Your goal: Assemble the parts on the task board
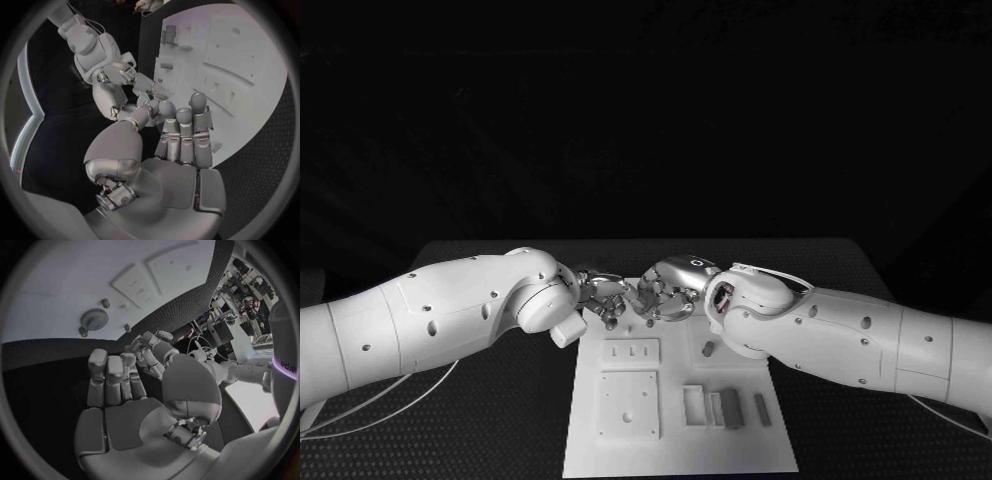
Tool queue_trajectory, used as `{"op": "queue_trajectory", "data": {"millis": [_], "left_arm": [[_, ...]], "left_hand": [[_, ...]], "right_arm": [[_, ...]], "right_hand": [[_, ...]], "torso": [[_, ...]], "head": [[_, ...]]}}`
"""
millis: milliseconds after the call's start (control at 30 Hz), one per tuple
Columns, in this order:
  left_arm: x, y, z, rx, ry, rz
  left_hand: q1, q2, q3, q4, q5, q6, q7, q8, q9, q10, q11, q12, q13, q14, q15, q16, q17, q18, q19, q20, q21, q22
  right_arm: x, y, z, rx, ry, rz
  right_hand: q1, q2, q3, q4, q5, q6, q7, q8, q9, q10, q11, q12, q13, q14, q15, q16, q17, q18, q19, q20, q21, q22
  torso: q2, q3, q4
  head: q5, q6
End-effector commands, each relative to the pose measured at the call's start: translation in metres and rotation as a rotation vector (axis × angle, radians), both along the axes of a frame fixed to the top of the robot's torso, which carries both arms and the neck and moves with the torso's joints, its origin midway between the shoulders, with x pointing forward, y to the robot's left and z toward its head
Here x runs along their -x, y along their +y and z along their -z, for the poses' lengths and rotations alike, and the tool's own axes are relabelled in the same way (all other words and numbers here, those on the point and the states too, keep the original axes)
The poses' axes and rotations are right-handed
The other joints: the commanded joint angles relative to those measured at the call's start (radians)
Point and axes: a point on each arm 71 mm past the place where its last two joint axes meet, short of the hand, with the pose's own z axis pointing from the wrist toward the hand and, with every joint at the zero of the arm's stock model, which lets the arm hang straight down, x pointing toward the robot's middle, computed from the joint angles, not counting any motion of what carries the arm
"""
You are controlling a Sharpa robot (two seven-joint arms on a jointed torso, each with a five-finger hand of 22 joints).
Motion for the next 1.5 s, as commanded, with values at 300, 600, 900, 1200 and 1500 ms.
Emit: {"op": "queue_trajectory", "data": {"millis": [300,600,900,1200,1500], "left_arm": [[-0.002,0.004,0.000,-0.010,0.001,0.028],[-0.005,0.003,0.003,-0.074,0.006,0.069],[-0.006,0.000,0.009,-0.246,0.003,0.146],[-0.007,-0.010,0.009,-0.396,-0.056,0.242],[-0.008,-0.019,0.017,-0.471,-0.053,0.286]], "left_hand": [[-0.015,0.016,-0.002,-0.005,-0.011,0.191,-0.044,0.008,0.005,-0.001,-0.023,-0.003,0.000,0.009,0.004,0.009,-0.001,0.022,0.004,0.002,0.012,0.024],[-0.036,0.029,-0.006,0.000,-0.021,0.205,-0.051,0.017,0.018,0.010,-0.030,0.006,0.006,0.017,0.001,0.020,0.003,0.026,0.013,0.001,0.022,0.025],[-0.063,0.047,-0.004,0.005,-0.034,0.222,-0.070,0.043,0.074,0.036,-0.050,0.033,0.023,0.046,-0.018,0.050,0.013,0.033,0.044,-0.014,0.062,0.026],[-0.091,0.039,0.061,0.009,-0.013,0.248,-0.095,0.082,0.158,0.075,-0.076,0.078,0.039,0.088,-0.044,0.090,0.032,0.036,0.077,-0.038,0.129,0.026],[-0.098,0.037,0.073,0.002,0.009,0.249,-0.099,0.086,0.177,0.080,-0.079,0.086,0.039,0.095,-0.050,0.095,0.035,0.036,0.081,-0.044,0.146,0.026]], "right_arm": [[-0.006,-0.044,-0.004,-0.075,-0.020,0.085],[-0.021,-0.075,-0.018,-0.106,-0.046,0.164],[-0.053,-0.108,-0.050,-0.291,-0.024,0.318],[-0.073,-0.125,-0.077,-0.396,-0.019,0.392],[-0.080,-0.127,-0.088,-0.419,-0.023,0.400]], "right_hand": [[0.007,-0.057,0.004,0.043,0.001,-0.083,0.056,-0.022,-0.015,-0.028,0.023,-0.016,-0.011,-0.031,0.020,-0.020,-0.005,0.053,-0.024,0.020,-0.025,0.000],[0.017,-0.054,0.006,0.046,0.001,-0.079,0.056,-0.019,-0.015,-0.030,0.023,-0.013,-0.012,-0.033,0.020,-0.021,-0.005,0.053,-0.027,0.023,-0.026,0.000],[0.027,-0.044,0.004,0.045,0.001,-0.075,0.055,-0.015,-0.015,-0.029,0.022,-0.011,-0.013,-0.033,0.019,-0.020,-0.005,0.053,-0.027,0.025,-0.025,0.002],[0.030,-0.034,-0.002,0.039,0.000,-0.076,0.055,-0.015,-0.016,-0.031,0.022,-0.010,-0.015,-0.035,0.019,-0.021,-0.006,0.053,-0.029,0.027,-0.026,0.003],[0.031,-0.030,-0.008,0.035,0.000,-0.077,0.056,-0.015,-0.017,-0.032,0.022,-0.009,-0.016,-0.035,0.020,-0.021,-0.006,0.053,-0.031,0.028,-0.026,0.004]], "torso": [[0.000,0.0010,0.0032],[0.000,0.0017,-0.0016],[-0.001,0.0008,0.0010],[0.000,0.0011,0.0000],[0.000,0.0004,0.0011]], "head": [[0.004,0.001],[0.007,0.000],[0.003,-0.003],[0.003,-0.010],[-0.003,-0.022]]}}
